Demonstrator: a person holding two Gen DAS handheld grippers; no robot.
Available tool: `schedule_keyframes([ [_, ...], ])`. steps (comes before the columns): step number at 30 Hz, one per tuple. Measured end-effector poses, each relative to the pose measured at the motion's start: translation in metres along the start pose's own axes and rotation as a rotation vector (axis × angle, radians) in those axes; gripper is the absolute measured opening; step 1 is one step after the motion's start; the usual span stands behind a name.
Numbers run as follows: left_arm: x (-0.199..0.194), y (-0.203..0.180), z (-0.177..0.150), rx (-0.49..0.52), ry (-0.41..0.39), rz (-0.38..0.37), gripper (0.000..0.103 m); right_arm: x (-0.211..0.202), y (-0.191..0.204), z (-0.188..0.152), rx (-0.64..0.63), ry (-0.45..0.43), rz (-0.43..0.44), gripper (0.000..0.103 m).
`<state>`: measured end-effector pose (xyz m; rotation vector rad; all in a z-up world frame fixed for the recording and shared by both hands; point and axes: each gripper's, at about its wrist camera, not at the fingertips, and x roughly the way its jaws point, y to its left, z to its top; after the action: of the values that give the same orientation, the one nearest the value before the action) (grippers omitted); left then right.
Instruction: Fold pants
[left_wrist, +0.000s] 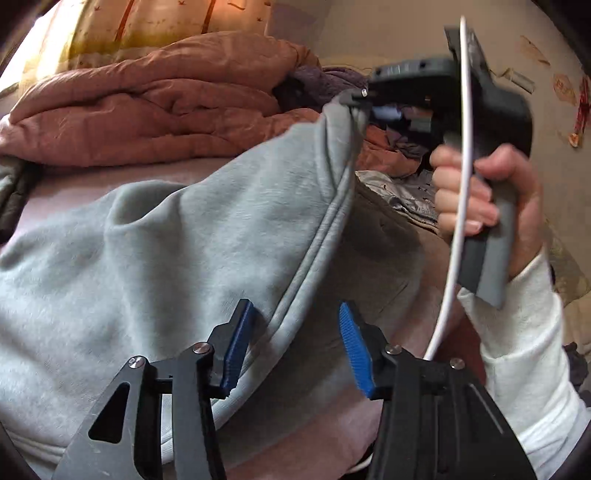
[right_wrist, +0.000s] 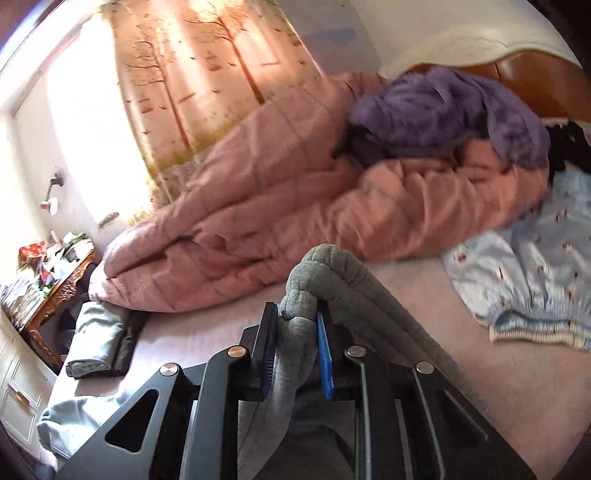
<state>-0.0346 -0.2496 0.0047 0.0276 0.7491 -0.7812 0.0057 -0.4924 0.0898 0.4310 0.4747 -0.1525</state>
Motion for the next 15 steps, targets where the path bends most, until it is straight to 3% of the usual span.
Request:
schedule_keyframes([
  [3, 0.001, -0.008, 0.007, 0.056, -0.096, 0.198, 0.053, -0.015, 0.007, 0.009, 0.002, -0.008, 0.024, 0.020],
  [5, 0.002, -0.008, 0.011, 0.100, -0.123, 0.284, 0.056, -0.029, 0.007, 0.010, -0.003, -0.034, 0.037, 0.020],
  [7, 0.005, -0.002, 0.013, 0.117, -0.082, 0.254, 0.057, -0.044, 0.006, 0.009, -0.013, -0.055, 0.045, 0.020],
  [10, 0.002, 0.014, 0.015, 0.065, -0.050, 0.224, 0.055, -0.058, 0.003, 0.004, -0.012, -0.059, 0.061, 0.020],
  [13, -0.010, 0.021, 0.016, 0.050, -0.073, 0.202, 0.014, -0.067, 0.004, -0.006, -0.047, -0.077, 0.038, 0.020],
  [15, -0.016, 0.024, 0.020, 0.048, -0.096, 0.169, 0.012, -0.071, 0.003, -0.013, -0.068, -0.091, -0.001, 0.020],
])
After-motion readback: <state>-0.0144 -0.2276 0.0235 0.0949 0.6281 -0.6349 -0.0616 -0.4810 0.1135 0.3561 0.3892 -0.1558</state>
